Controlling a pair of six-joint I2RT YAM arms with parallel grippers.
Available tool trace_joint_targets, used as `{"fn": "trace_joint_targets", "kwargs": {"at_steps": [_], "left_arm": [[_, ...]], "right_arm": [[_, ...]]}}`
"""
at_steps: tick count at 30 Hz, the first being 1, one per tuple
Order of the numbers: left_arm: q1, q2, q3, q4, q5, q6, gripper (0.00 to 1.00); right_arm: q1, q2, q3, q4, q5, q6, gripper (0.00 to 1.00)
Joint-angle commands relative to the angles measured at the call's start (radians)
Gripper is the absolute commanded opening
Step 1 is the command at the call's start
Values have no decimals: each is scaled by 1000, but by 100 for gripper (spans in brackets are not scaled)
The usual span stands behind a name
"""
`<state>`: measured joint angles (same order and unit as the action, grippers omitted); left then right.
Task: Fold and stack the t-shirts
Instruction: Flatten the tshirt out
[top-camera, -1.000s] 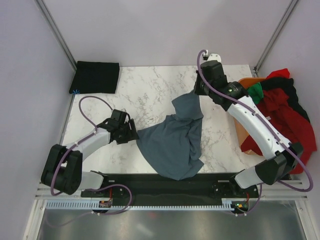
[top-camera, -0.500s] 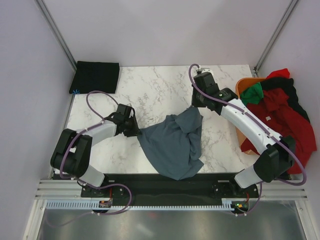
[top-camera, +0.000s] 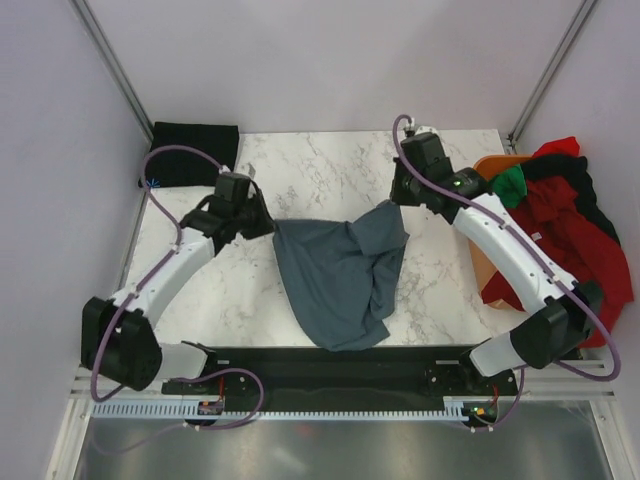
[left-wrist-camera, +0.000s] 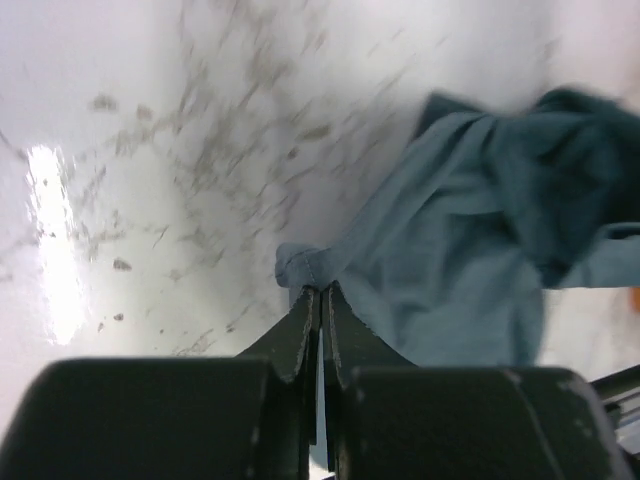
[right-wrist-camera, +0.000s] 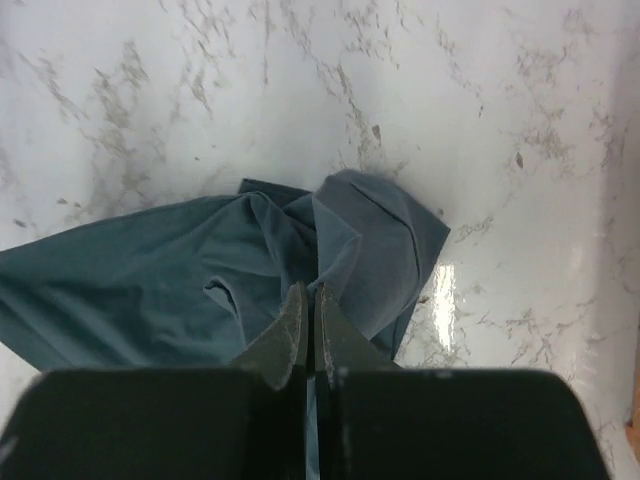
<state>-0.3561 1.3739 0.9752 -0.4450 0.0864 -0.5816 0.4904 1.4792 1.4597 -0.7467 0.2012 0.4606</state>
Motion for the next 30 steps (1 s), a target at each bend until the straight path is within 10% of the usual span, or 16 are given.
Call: {"fn": "trace_joint_targets", "kwargs": {"at_steps": [1, 15, 30], "left_arm": [[-1, -175, 196, -136, -79, 57, 2], [-3, -518, 675, -313, -155, 203, 2], [-3, -673, 1098, -284, -126, 353, 3]], "right_arm": [[-15, -112, 177, -25, -3, 6, 0], [-15, -465, 392, 18, -2, -57, 0], [-27, -648, 761, 110, -341, -85, 0]]}}
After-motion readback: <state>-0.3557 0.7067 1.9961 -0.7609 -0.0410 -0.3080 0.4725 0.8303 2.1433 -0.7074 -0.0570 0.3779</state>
